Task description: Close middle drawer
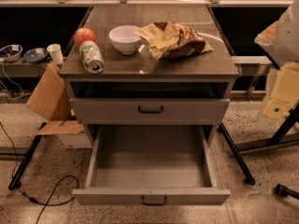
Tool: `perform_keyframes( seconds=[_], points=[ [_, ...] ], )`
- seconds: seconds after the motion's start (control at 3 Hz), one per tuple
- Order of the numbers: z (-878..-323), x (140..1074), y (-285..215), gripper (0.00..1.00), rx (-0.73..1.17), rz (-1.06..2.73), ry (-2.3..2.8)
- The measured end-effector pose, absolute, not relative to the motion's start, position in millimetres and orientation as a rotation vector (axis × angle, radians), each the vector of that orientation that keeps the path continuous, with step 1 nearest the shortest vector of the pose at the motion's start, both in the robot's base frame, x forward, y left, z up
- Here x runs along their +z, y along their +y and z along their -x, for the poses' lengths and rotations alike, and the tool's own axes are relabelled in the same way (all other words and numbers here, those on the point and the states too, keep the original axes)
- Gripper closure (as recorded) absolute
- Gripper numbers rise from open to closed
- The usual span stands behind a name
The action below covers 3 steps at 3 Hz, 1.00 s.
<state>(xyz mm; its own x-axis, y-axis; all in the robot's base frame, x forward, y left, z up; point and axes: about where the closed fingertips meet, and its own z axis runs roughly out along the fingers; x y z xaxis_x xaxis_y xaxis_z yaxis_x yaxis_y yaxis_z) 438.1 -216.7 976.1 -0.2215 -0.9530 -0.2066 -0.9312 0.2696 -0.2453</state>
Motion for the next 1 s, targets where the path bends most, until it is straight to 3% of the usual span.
perform_keyframes(
  seconds=[1.0],
  points=[
    [-409,958,-198,0.00,-0.006,1.693,2.186]
  ],
)
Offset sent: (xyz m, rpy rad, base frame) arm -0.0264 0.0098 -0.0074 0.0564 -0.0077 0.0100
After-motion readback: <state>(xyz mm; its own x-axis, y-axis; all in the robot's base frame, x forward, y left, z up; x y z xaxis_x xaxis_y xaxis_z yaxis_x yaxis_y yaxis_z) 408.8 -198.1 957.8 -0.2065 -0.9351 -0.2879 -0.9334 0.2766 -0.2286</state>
